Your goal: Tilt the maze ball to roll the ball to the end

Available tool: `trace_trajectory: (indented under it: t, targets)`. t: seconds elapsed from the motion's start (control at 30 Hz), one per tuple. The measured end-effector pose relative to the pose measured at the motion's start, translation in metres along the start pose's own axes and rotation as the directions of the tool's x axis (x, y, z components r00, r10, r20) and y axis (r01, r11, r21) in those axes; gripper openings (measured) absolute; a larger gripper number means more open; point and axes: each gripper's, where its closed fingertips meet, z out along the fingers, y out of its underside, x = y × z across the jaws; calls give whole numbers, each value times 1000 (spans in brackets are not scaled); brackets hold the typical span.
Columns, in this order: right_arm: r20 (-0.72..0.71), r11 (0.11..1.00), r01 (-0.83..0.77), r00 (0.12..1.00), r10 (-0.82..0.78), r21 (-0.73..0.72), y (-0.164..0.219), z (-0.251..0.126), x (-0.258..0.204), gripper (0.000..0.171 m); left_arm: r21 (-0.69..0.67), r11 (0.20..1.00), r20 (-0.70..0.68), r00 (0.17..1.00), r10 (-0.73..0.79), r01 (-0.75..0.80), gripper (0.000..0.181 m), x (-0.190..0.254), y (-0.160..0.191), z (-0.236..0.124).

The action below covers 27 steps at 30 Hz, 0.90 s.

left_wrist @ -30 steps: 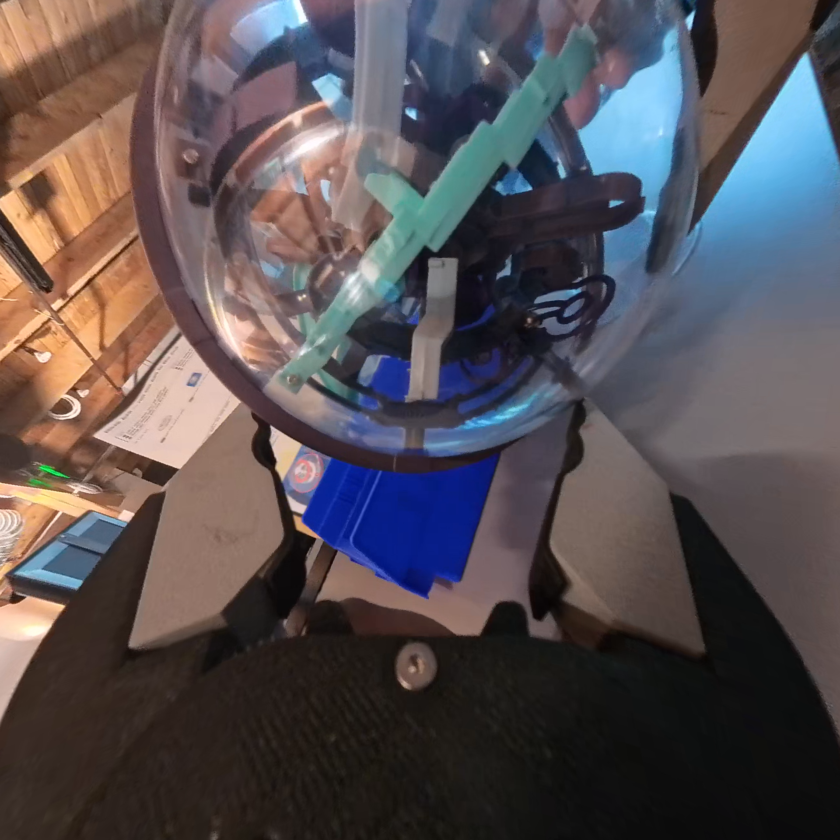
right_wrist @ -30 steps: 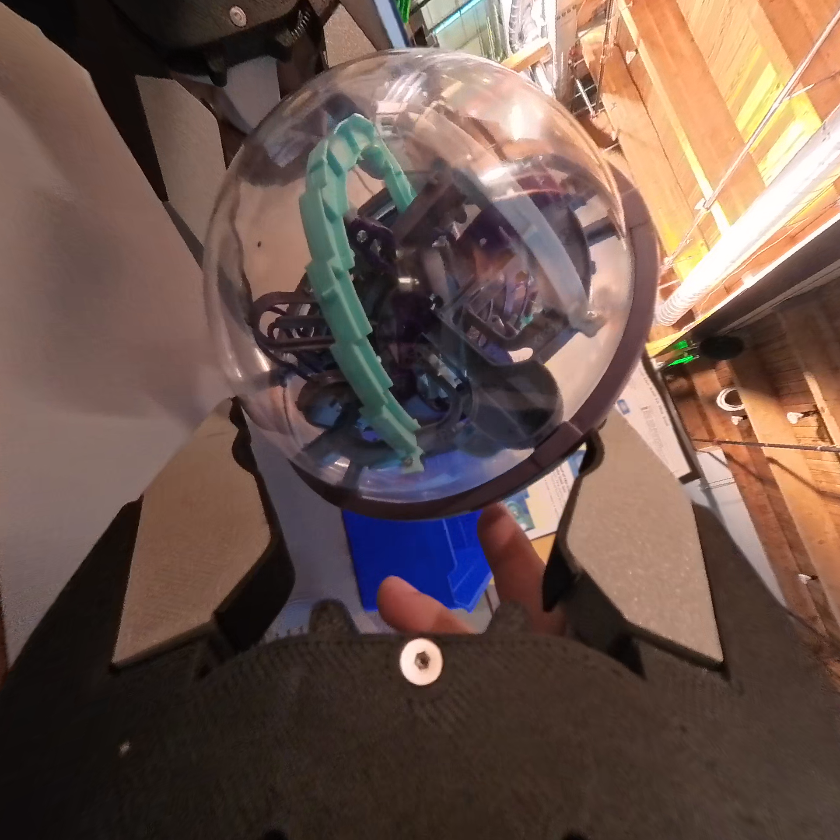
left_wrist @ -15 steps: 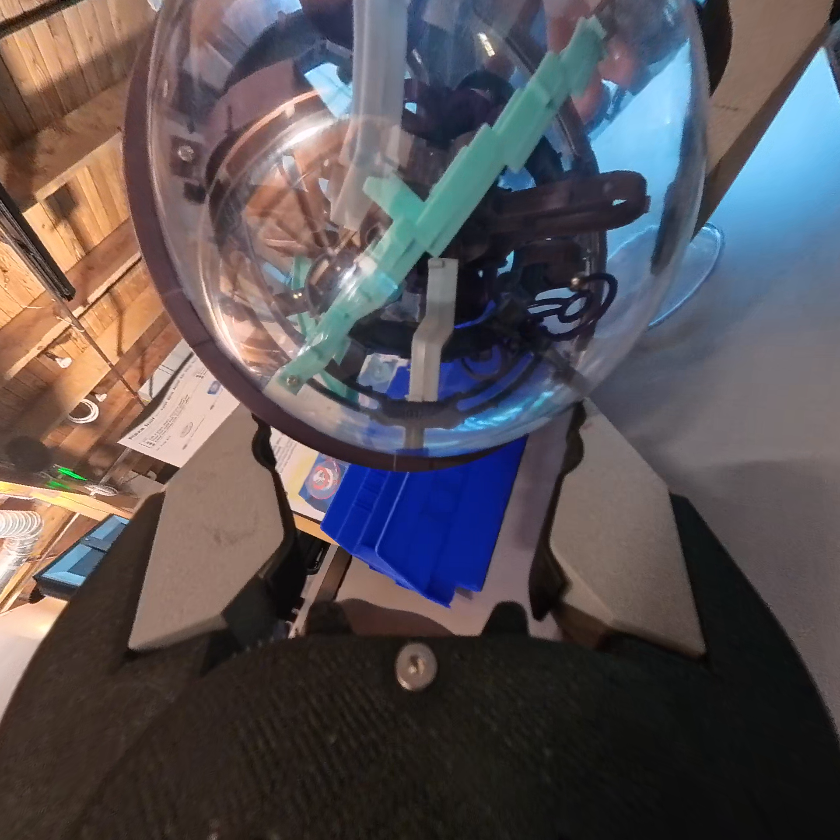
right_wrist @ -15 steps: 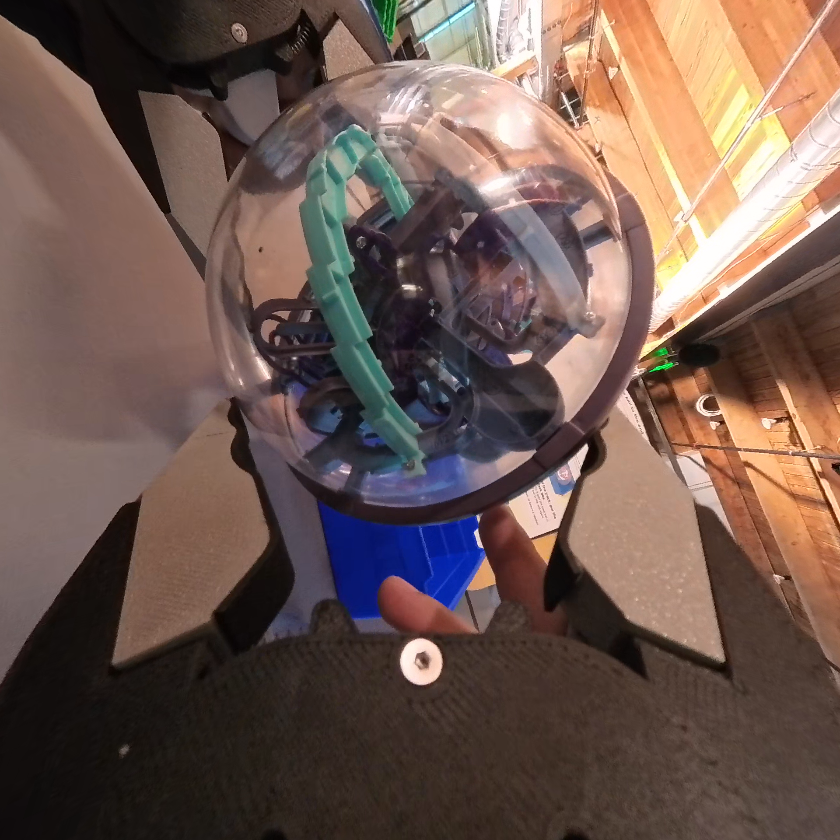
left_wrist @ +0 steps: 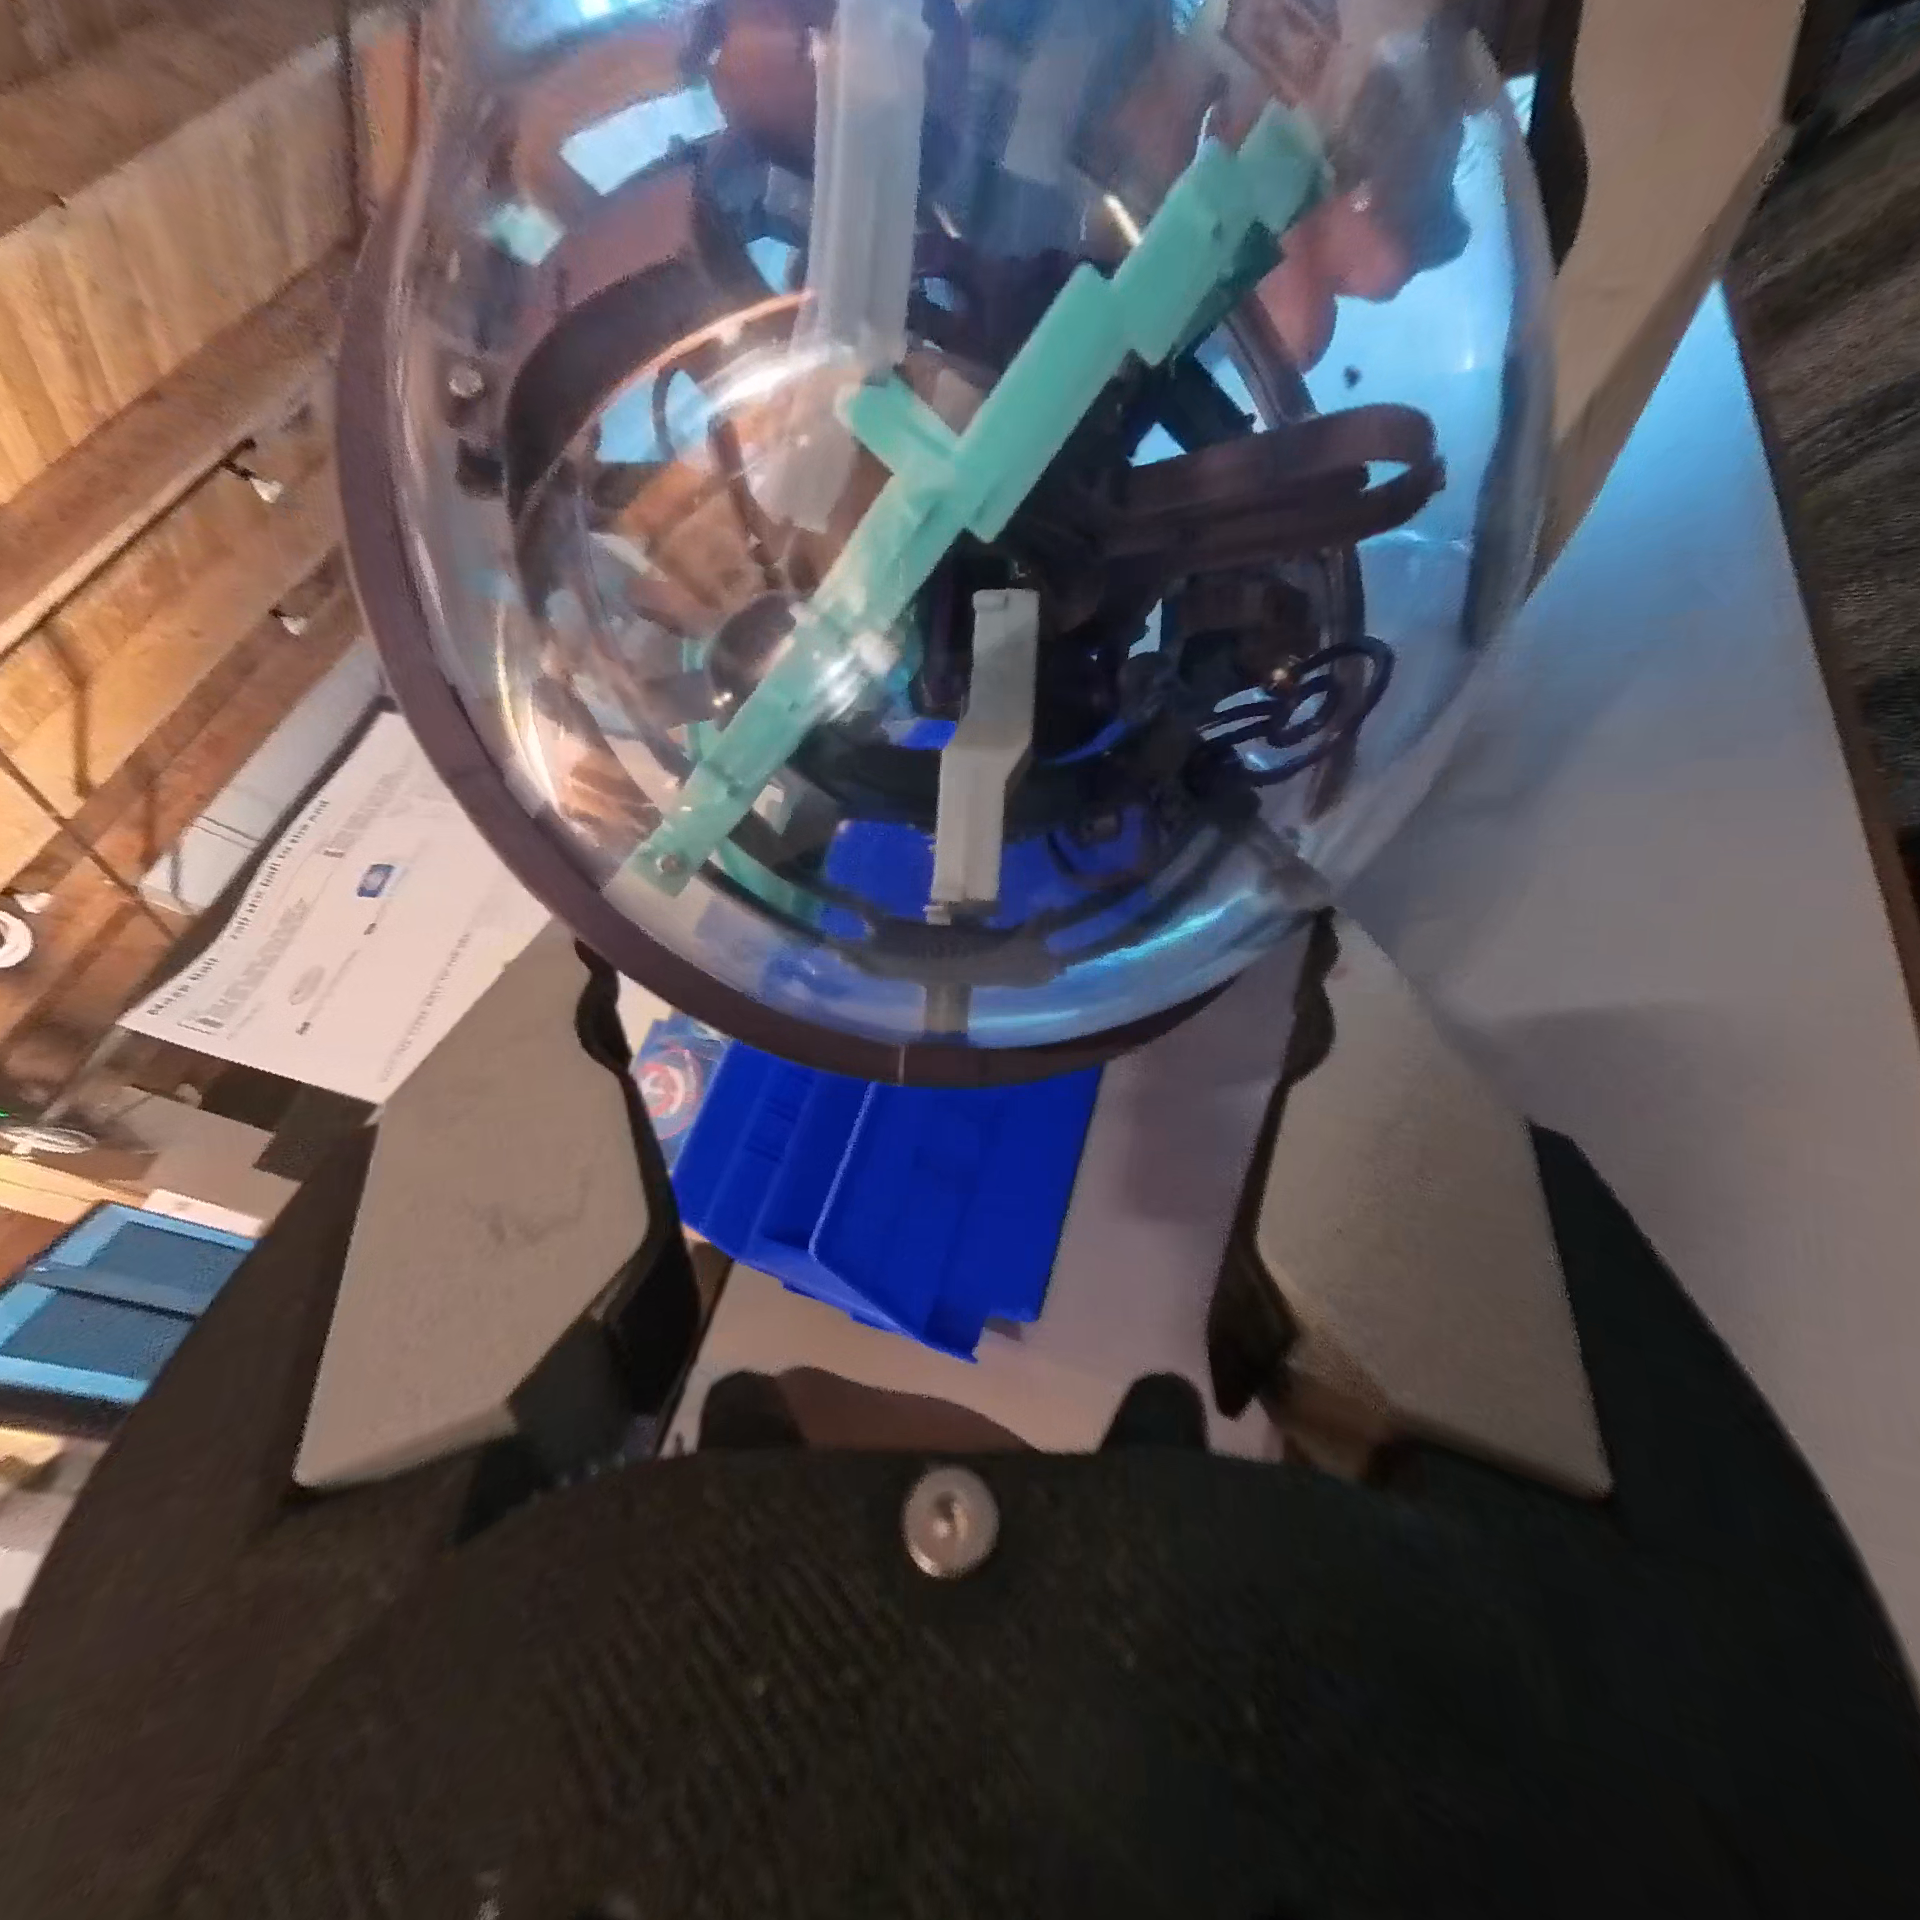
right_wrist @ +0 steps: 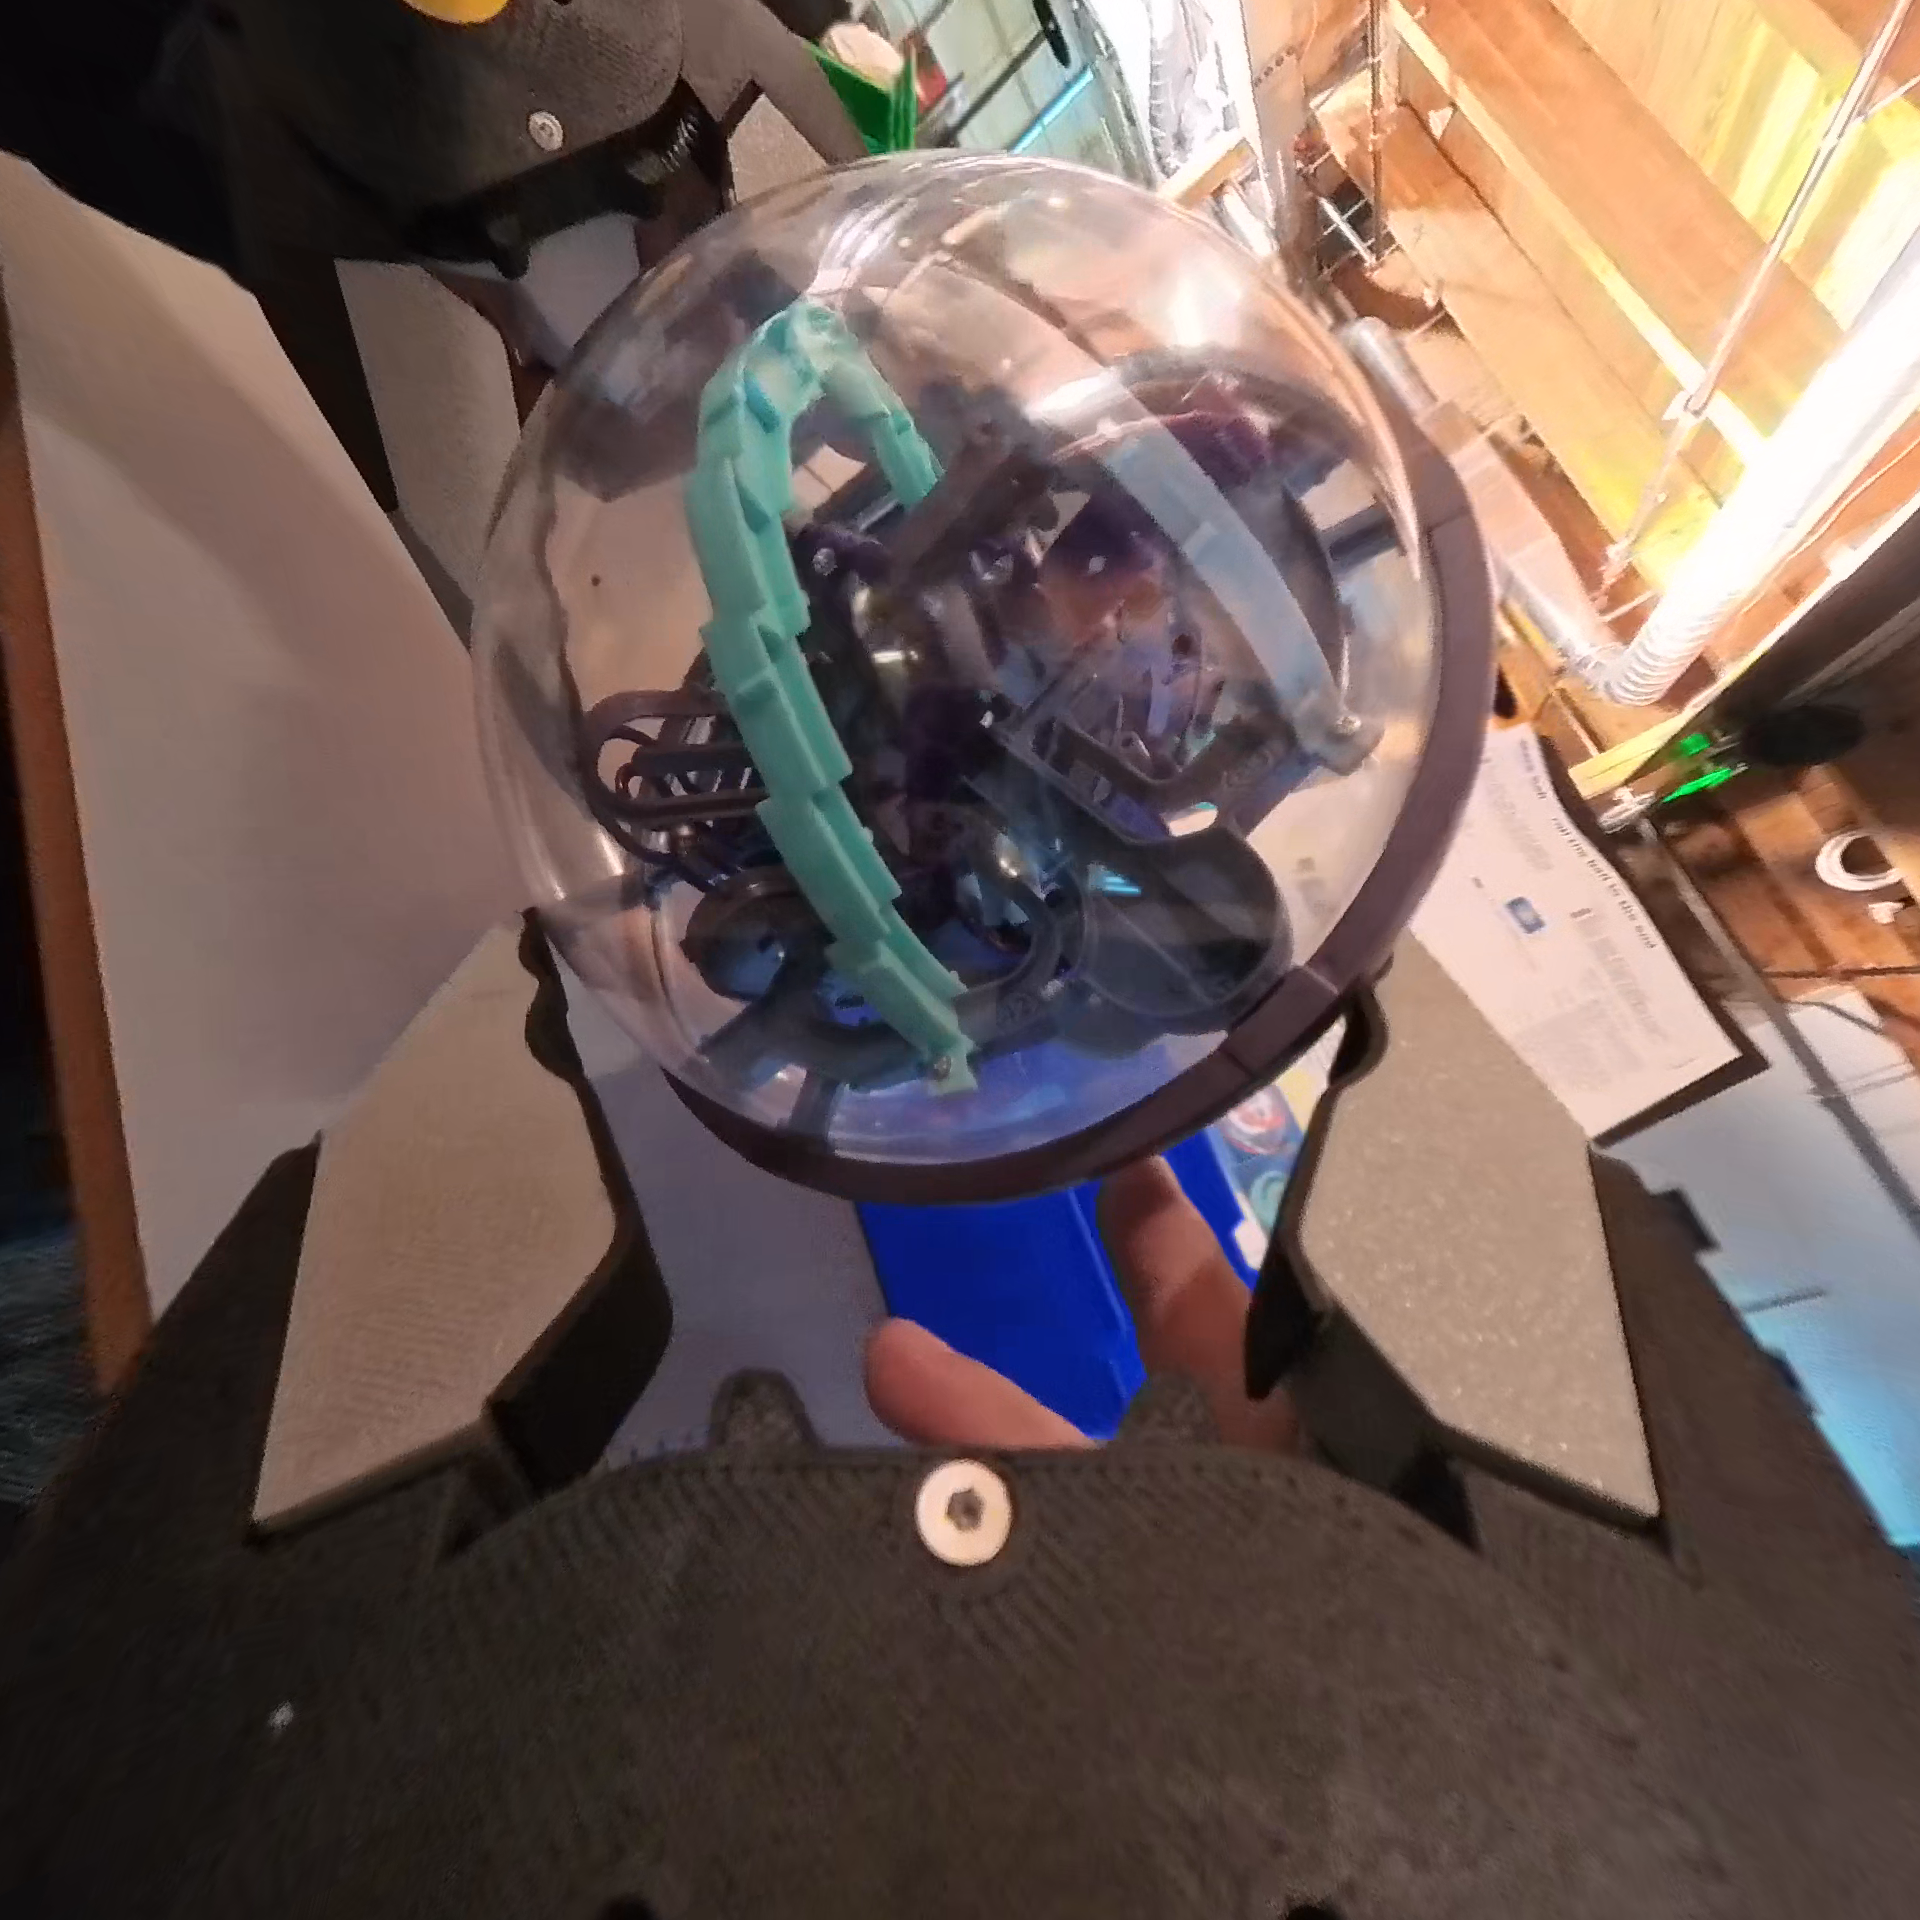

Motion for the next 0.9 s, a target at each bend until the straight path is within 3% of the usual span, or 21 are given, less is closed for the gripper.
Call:
trace_trajectory:
  t: [0.4,0.67,0.9]
  targets:
    - [134,952,-307,943,305,-10,19,5,-36,143,-178,959,-243,935,-260,220,128,43,27,-2]
    - [254,805,-592,775,579,-29,31,8,-66,142,-231,923,-310,876,-369,307,128,65,30,-13]
    - [319,713,-696,658,682,-88,35,12,-86,143,-258,892,-312,842,-441,372,130,80,38,-20]
